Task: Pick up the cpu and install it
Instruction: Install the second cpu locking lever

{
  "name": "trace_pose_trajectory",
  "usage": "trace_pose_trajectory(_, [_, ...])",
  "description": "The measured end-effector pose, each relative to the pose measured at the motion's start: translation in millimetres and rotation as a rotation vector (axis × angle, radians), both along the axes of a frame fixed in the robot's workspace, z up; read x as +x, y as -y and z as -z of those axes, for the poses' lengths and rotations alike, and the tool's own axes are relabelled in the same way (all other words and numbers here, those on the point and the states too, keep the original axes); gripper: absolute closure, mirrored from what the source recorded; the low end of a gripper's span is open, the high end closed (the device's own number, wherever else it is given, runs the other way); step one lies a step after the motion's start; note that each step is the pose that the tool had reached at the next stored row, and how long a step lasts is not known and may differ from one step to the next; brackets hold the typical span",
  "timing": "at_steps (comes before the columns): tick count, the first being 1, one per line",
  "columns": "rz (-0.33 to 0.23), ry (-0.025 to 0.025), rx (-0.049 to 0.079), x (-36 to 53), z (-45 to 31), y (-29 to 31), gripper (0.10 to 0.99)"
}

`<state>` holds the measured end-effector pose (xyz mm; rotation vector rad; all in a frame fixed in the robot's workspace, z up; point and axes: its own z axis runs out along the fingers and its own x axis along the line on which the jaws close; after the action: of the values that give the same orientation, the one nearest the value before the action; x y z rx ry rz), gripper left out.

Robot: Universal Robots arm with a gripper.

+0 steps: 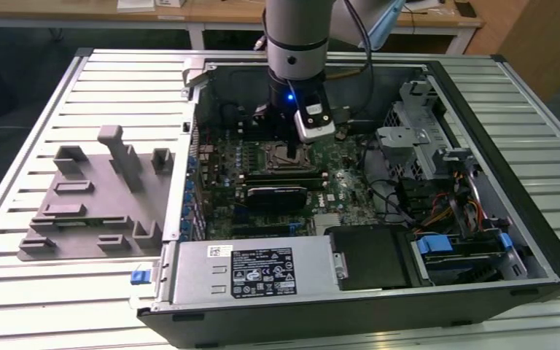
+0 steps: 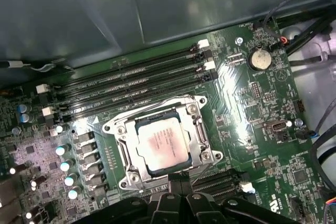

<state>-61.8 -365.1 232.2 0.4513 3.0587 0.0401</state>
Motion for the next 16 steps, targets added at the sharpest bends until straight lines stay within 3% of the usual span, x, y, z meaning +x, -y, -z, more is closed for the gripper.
trace_pose_trajectory(7, [-0.009,-0.0001,0.0,-0.1,-0.1,7.0,0.98])
trace_pose_trajectory(14, [-0.05,-0.0004,-0.004,-0.1,0.6,9.2,0.98])
trace_pose_trajectory(16, [-0.053,-0.0001,-0.003,-0.4,1.0,12.8,0.98])
